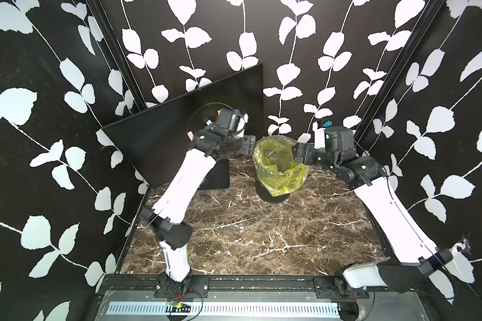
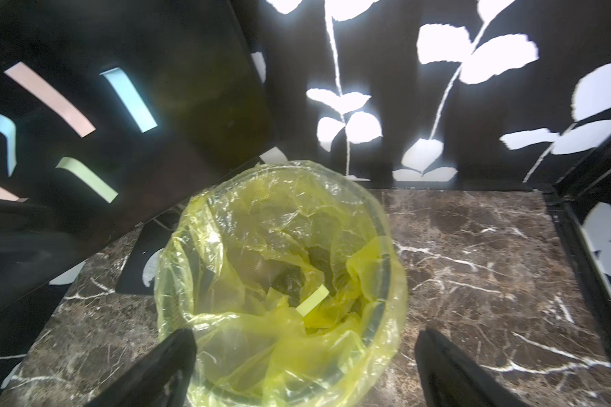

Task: Remove the sticky note from the monitor
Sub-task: Place the sticky note in the trash bin.

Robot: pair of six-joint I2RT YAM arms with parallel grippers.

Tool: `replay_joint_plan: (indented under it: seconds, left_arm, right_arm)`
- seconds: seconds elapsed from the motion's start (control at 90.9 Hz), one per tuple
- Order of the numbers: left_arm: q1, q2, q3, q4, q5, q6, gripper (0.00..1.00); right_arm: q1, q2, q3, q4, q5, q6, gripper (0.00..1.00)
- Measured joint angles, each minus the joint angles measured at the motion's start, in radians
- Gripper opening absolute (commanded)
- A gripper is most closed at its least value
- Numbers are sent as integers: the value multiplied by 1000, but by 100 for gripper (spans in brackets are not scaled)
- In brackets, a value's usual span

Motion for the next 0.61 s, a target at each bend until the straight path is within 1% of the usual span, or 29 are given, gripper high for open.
replay_joint_plan:
  seconds: [0.033, 0.132, 0.22, 0.286, 0.385, 0.473, 0.605]
  left_arm:
    - [26, -52, -59, 29, 12, -13, 98]
    - [114, -216, -264, 145, 69, -89, 98]
    - [194, -352, -481, 281, 114, -183, 99]
    - [237, -417, -617, 372, 128, -258, 99]
    - [256, -453, -771, 520, 128, -365, 99]
    - [256, -452, -866, 649, 119, -463, 98]
    - [256, -427, -954, 859, 101, -652, 91]
  right_arm:
    - [6, 7, 0, 5, -4, 3, 98]
    - [26, 31, 2, 11, -11, 11, 98]
    - [40, 53, 11, 12, -13, 15, 98]
    - [47, 62, 16, 13, -14, 16, 98]
    - [51, 70, 29, 13, -14, 21, 98]
    - [52, 71, 39, 14, -13, 26, 98]
    - [56, 71, 42, 21, -13, 32, 98]
